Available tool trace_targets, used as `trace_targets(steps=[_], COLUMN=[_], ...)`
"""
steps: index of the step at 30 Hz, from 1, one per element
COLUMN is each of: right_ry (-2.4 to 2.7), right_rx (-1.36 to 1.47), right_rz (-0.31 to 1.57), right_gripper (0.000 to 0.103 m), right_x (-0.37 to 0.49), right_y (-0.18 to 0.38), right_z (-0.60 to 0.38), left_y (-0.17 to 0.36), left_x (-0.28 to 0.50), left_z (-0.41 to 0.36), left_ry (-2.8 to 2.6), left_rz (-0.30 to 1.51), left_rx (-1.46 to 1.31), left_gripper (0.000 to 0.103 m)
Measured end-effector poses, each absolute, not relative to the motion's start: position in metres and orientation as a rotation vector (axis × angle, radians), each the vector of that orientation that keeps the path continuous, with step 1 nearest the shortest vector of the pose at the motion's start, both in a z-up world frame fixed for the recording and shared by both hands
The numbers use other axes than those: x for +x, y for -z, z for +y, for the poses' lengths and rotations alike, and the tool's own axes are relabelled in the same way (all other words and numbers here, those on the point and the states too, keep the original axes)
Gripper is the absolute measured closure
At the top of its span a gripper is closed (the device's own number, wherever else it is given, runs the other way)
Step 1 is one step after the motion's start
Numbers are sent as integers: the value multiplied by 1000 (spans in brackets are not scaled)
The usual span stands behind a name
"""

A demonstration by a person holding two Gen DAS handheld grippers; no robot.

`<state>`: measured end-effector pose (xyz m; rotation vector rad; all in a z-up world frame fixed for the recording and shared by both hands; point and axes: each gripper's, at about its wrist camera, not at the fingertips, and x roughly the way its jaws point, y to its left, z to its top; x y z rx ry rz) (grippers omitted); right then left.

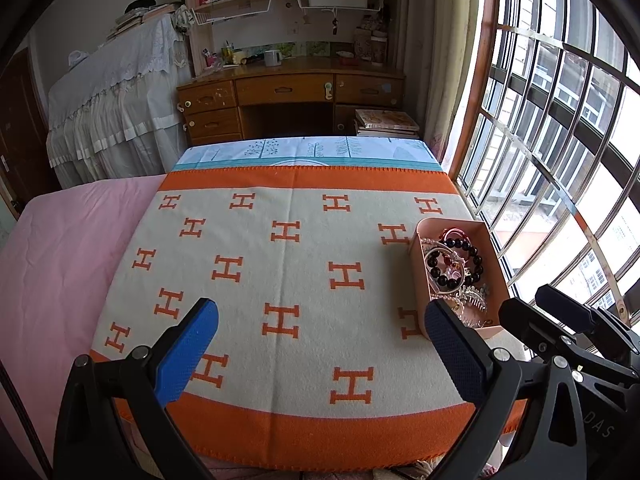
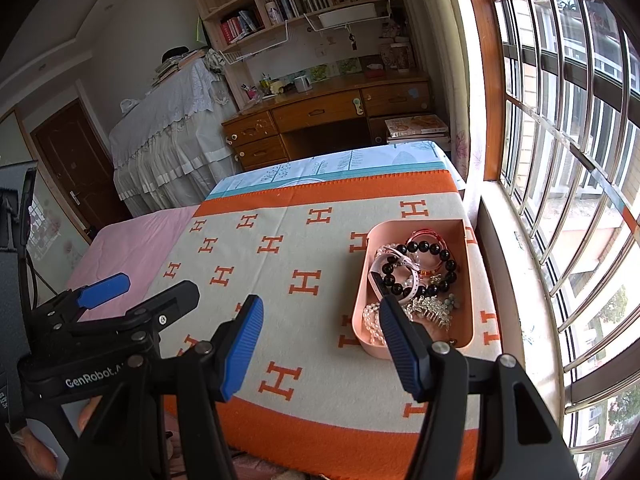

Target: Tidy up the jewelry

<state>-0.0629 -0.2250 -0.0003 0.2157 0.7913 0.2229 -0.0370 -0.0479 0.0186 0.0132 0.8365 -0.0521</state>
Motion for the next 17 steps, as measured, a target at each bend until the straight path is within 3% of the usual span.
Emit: trace_targets(steps=[17], right_ry=[-221], right_rx=[212], right_rz=[797], right_gripper=[42], right_x=[-63], right_y=[2], right_z=[-223], left_y=[-11], left_x=[-42], left_z=[-43], left_ry=[53], left_rz=[845], left_rx=[7], left_gripper=[1])
